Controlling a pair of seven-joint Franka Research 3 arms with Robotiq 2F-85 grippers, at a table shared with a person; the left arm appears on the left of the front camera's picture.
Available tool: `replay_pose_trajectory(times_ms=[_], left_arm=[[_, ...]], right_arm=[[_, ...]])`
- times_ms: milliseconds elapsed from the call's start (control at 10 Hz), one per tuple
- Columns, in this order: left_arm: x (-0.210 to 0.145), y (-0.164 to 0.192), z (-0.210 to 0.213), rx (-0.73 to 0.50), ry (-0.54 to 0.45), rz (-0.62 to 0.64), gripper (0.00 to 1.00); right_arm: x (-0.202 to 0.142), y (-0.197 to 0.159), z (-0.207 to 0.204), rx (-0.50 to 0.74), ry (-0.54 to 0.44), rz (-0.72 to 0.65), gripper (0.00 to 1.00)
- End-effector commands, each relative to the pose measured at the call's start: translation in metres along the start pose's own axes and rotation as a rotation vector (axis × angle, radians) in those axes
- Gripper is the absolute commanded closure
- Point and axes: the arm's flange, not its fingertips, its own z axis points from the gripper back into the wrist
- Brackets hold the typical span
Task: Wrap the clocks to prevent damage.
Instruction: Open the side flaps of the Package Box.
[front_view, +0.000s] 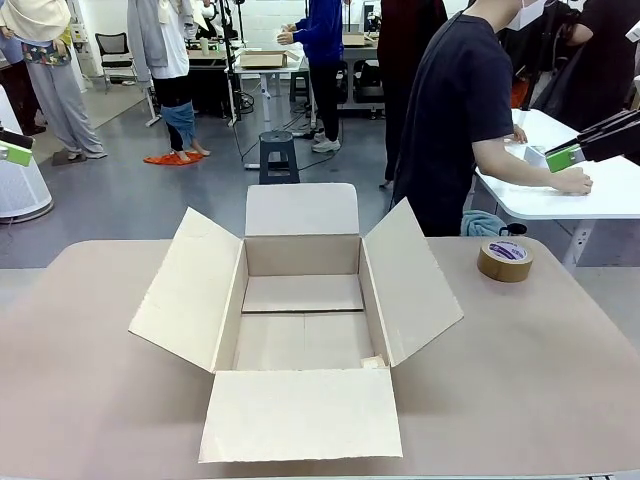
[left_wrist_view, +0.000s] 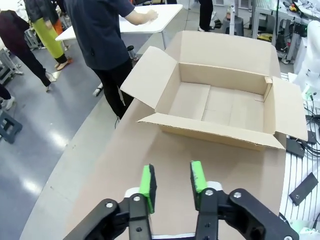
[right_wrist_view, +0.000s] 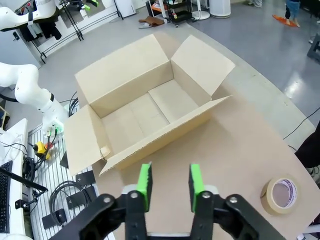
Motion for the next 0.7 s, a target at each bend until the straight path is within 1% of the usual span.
replay_pose_trajectory(times_ms=[0, 100, 600], left_arm=[[0.0020, 0.0059, -0.0022, -0.018, 0.014, -0.002, 1.00], [0.0014, 0.0058, -0.0025, -0.019, 0.015, -0.001, 1.00], [-0.0019, 0.0057, -0.0042, -0.023, 0.029, -0.011, 1.00]], right_arm=[[0.0005, 0.0042, -0.0024, 0.014, -0.020, 0.001, 0.98], [0.0008, 0.0046, -0.0028, 0.019, -0.018, 0.001, 1.00], [-0.0008, 0.0034, -0.0025, 0.048, -0.021, 0.000, 1.00]])
